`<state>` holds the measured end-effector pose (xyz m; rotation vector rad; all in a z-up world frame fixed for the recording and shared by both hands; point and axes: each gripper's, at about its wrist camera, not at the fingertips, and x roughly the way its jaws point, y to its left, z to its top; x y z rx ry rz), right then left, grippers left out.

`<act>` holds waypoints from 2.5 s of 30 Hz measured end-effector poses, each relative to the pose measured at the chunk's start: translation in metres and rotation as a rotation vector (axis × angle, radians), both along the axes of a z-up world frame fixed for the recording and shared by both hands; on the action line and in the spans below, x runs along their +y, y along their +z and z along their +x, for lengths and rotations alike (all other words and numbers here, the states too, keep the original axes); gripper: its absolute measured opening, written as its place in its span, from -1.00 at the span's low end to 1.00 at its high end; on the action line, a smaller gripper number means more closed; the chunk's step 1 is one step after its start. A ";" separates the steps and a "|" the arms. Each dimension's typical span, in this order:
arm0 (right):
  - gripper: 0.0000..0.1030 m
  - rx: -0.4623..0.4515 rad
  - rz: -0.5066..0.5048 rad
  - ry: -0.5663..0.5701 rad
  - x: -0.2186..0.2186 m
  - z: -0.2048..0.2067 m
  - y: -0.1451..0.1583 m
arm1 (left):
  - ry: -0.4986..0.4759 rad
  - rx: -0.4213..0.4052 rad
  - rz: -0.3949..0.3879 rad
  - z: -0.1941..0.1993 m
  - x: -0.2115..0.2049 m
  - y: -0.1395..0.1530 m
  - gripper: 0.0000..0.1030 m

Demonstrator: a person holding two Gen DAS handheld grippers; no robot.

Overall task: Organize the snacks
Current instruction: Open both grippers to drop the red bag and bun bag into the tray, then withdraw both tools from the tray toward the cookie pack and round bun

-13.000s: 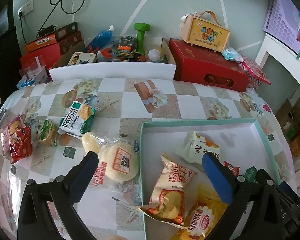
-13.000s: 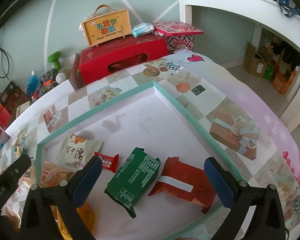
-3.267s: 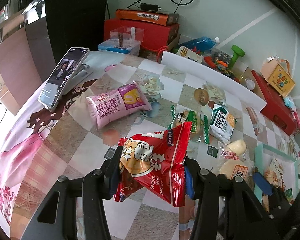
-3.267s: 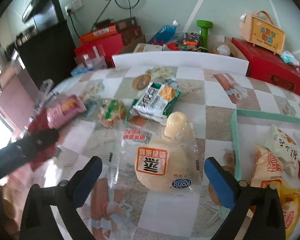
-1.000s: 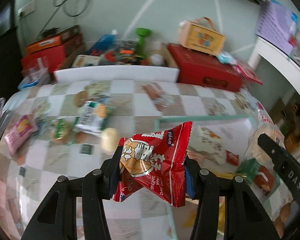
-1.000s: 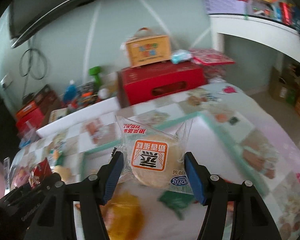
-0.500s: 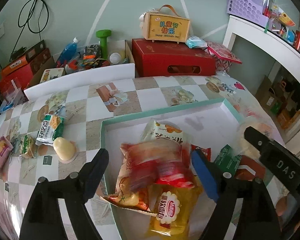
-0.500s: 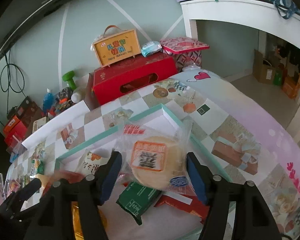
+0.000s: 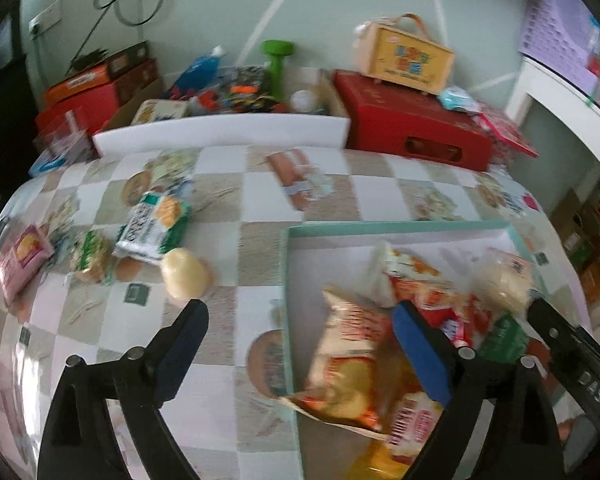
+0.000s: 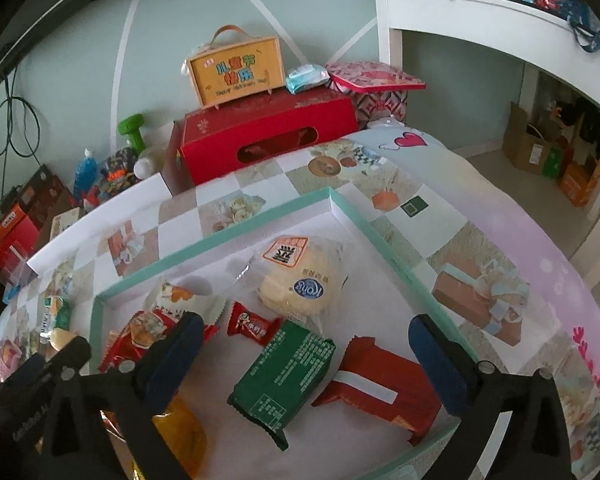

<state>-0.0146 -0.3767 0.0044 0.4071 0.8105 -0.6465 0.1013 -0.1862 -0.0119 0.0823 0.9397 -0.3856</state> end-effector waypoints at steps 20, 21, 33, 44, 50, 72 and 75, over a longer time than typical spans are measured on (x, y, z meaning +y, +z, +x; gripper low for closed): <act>1.00 -0.029 -0.003 -0.044 0.003 -0.001 0.006 | 0.061 0.022 0.055 0.013 0.017 -0.010 0.98; 1.00 -0.045 -0.006 -0.043 0.004 -0.001 0.009 | 0.061 0.020 0.057 0.013 0.019 -0.009 0.98; 1.00 -0.177 -0.035 0.108 0.062 0.028 0.031 | 0.191 -0.019 0.050 0.026 0.080 0.009 0.98; 1.00 -0.183 0.009 0.285 0.133 0.066 0.021 | 0.428 -0.025 0.074 0.039 0.179 0.014 0.98; 1.00 -0.164 -0.015 0.374 0.169 0.080 0.017 | 0.500 -0.013 0.063 0.041 0.214 0.013 0.98; 0.64 -0.127 -0.053 0.544 0.219 0.142 -0.010 | 0.396 -0.028 -0.031 0.097 0.191 -0.004 0.98; 0.58 -0.116 -0.060 0.553 0.221 0.150 -0.016 | 0.382 -0.027 -0.027 0.105 0.186 -0.010 0.98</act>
